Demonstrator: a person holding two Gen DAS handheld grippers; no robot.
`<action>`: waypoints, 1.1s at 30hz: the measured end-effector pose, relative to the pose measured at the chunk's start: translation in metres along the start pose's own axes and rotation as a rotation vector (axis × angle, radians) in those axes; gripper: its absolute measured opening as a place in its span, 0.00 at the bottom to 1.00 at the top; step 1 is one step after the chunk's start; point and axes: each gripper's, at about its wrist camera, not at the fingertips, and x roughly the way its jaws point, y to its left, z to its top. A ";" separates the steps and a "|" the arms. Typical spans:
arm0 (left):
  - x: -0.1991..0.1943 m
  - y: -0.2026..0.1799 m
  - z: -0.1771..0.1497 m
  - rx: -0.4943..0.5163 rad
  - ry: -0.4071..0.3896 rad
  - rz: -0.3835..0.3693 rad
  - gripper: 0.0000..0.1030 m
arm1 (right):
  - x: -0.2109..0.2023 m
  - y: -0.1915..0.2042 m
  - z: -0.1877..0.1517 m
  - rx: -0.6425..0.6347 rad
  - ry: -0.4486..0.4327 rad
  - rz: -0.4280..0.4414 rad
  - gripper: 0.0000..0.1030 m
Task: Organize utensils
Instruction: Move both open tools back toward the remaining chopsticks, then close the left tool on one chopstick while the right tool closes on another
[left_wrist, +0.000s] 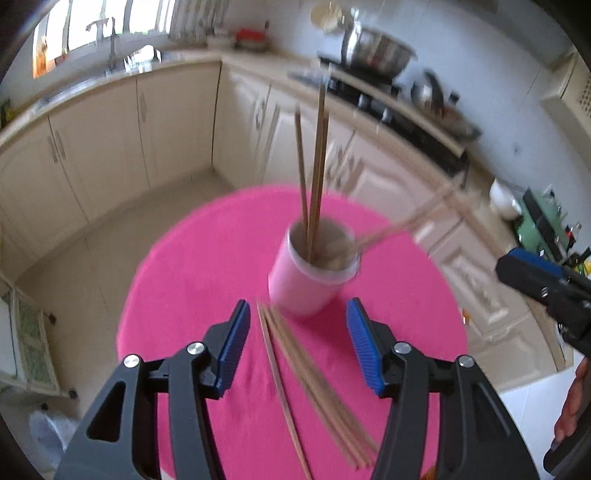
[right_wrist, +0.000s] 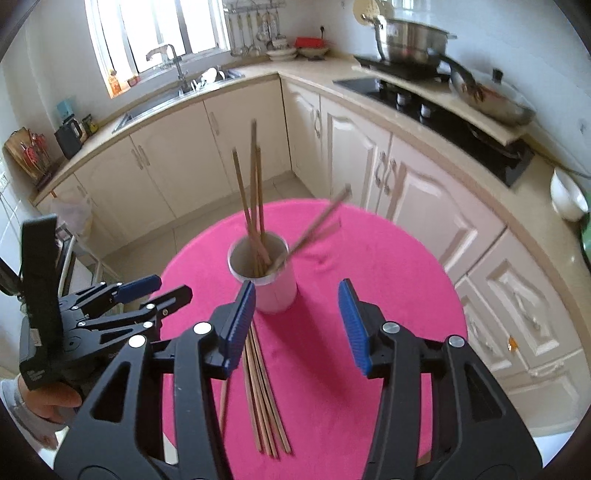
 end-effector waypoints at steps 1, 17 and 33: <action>0.006 0.001 -0.006 -0.006 0.027 -0.001 0.52 | 0.002 -0.001 -0.006 -0.001 0.012 -0.004 0.45; 0.120 0.016 -0.079 -0.039 0.393 0.119 0.31 | 0.115 -0.006 -0.102 0.013 0.366 0.100 0.30; 0.122 0.036 -0.077 -0.095 0.405 0.138 0.07 | 0.179 0.026 -0.103 -0.131 0.505 0.173 0.17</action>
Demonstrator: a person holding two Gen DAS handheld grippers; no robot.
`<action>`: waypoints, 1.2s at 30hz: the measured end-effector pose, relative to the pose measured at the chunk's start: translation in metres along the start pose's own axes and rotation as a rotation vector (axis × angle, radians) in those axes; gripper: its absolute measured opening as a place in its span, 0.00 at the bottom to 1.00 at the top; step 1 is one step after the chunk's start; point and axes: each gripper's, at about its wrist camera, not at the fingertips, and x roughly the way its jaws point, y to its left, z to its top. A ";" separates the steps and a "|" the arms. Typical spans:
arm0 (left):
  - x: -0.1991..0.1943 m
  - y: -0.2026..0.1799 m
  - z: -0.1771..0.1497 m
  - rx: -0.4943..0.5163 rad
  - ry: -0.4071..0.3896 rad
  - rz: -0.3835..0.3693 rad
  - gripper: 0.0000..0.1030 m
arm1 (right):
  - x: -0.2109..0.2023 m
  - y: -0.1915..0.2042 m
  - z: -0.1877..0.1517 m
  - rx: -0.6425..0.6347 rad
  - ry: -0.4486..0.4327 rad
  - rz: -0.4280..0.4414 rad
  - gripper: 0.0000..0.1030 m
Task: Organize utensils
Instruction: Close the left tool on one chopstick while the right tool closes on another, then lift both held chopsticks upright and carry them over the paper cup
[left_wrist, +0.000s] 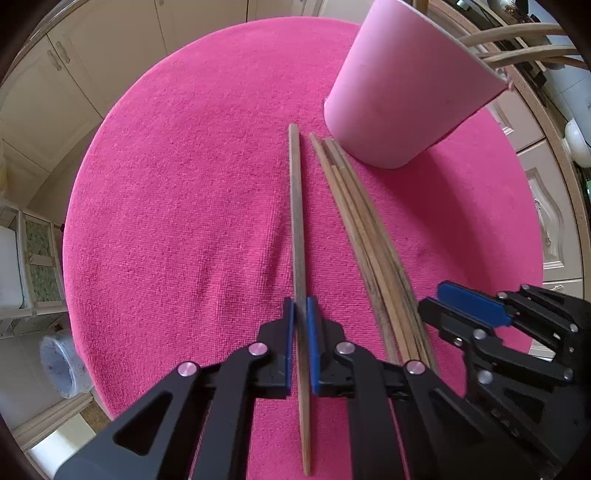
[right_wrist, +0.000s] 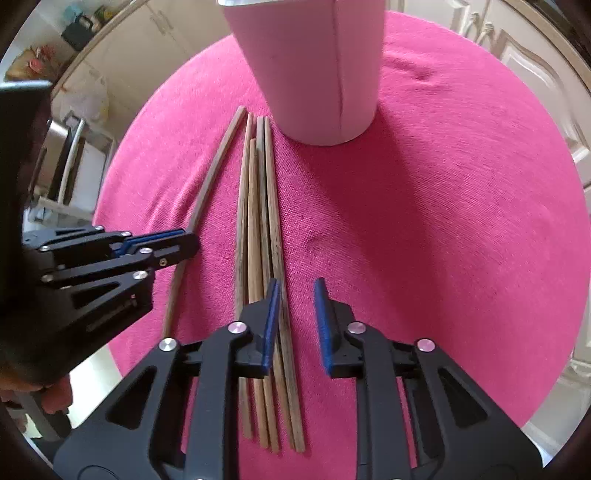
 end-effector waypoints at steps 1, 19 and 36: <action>0.000 0.001 0.000 -0.007 0.002 -0.004 0.07 | 0.002 0.002 0.001 -0.010 0.007 0.003 0.17; 0.001 -0.003 0.019 -0.036 0.030 -0.005 0.06 | 0.023 0.031 0.041 -0.107 0.136 -0.069 0.06; -0.043 0.009 0.006 -0.039 -0.088 -0.061 0.06 | -0.026 0.011 0.016 -0.015 0.002 0.042 0.06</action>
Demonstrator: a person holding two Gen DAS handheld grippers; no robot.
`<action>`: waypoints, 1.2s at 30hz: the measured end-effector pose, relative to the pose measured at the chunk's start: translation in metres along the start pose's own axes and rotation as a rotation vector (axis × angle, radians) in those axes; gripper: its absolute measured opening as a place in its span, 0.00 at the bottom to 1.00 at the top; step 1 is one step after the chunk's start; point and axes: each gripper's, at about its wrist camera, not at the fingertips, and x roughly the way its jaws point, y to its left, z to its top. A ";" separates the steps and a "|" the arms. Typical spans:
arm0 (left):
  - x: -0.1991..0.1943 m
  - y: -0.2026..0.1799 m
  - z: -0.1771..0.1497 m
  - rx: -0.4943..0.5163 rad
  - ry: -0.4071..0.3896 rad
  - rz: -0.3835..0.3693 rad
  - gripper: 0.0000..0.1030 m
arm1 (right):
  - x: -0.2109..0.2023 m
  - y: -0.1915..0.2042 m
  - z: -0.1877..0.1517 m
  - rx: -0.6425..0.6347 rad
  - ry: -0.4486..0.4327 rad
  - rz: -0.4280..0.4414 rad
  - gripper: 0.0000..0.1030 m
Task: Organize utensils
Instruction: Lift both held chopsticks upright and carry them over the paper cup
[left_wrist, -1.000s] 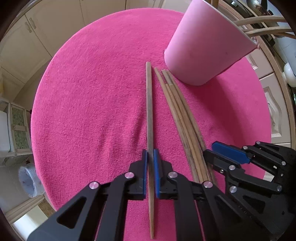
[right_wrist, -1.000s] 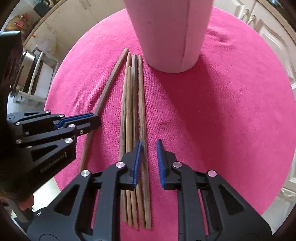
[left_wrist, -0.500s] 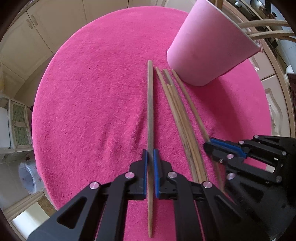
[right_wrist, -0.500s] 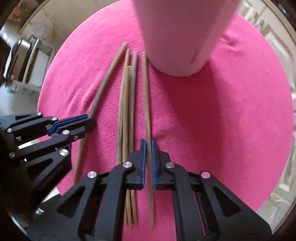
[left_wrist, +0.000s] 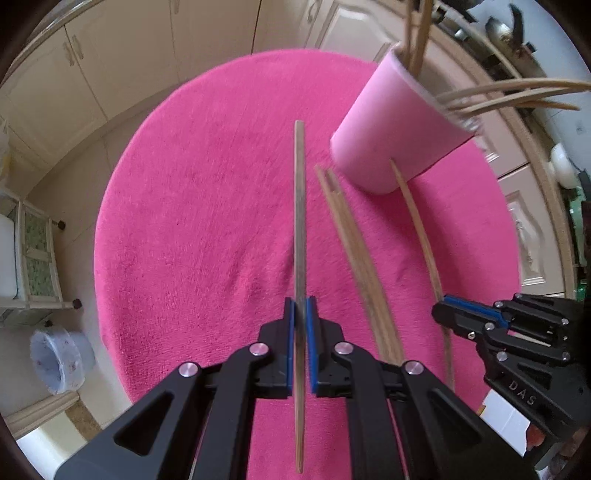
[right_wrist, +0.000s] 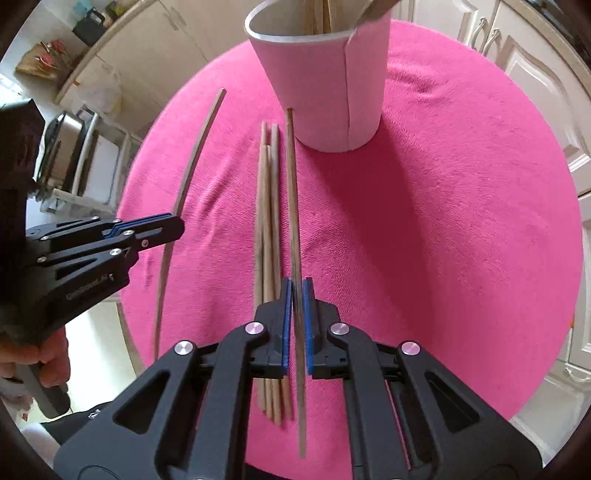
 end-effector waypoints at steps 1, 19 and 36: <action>-0.005 -0.002 0.000 0.010 -0.019 -0.009 0.06 | -0.006 -0.001 -0.002 -0.002 -0.008 0.005 0.05; -0.113 -0.045 0.037 0.197 -0.474 -0.201 0.06 | -0.119 0.014 -0.002 0.024 -0.355 0.045 0.05; -0.129 -0.061 0.107 0.183 -0.766 -0.300 0.06 | -0.188 0.006 0.051 0.121 -0.604 -0.026 0.05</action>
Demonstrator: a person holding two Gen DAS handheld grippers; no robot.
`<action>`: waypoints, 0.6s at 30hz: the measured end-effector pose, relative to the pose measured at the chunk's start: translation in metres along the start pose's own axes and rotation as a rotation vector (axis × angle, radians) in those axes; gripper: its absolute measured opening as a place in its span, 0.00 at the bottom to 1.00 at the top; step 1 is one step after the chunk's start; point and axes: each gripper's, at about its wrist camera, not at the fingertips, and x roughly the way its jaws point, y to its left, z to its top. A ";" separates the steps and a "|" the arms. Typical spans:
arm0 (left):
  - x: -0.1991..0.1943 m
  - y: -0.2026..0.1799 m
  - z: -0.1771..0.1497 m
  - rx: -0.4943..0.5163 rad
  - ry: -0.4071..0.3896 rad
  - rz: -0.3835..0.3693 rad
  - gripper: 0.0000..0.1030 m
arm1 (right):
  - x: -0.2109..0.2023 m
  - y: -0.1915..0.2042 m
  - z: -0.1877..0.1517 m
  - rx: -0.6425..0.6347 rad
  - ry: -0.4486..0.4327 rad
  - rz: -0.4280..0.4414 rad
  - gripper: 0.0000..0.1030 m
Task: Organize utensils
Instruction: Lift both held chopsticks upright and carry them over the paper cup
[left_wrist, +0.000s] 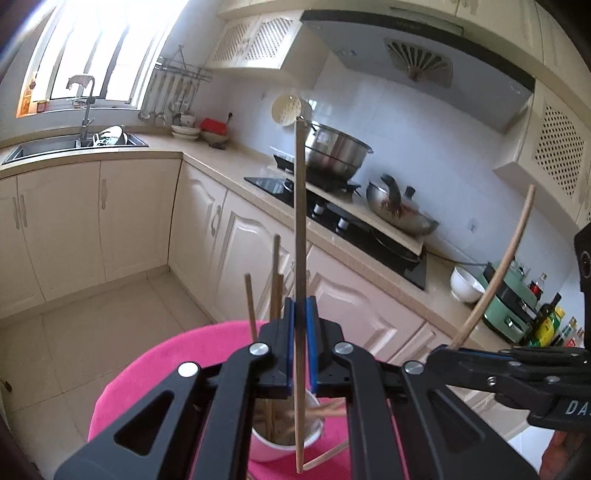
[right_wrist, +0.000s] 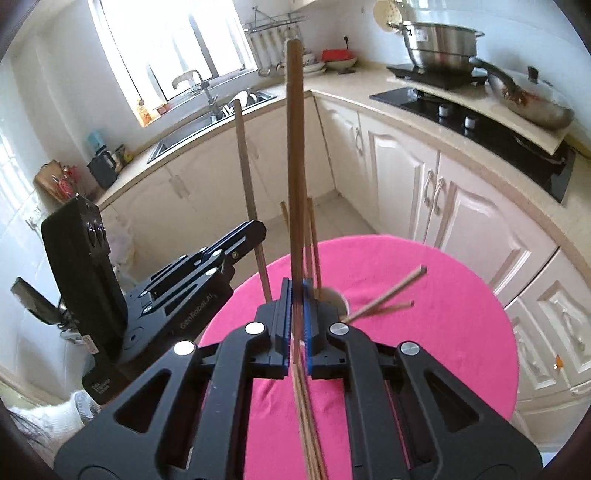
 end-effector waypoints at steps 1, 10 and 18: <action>0.003 0.001 0.001 -0.003 -0.005 0.003 0.06 | 0.001 0.000 0.001 -0.001 -0.005 -0.006 0.05; 0.026 0.013 0.005 -0.014 -0.058 0.000 0.06 | 0.016 -0.007 0.012 0.012 -0.015 -0.056 0.05; 0.045 0.018 -0.018 0.023 0.006 0.019 0.06 | 0.036 -0.009 0.004 0.005 0.036 -0.078 0.05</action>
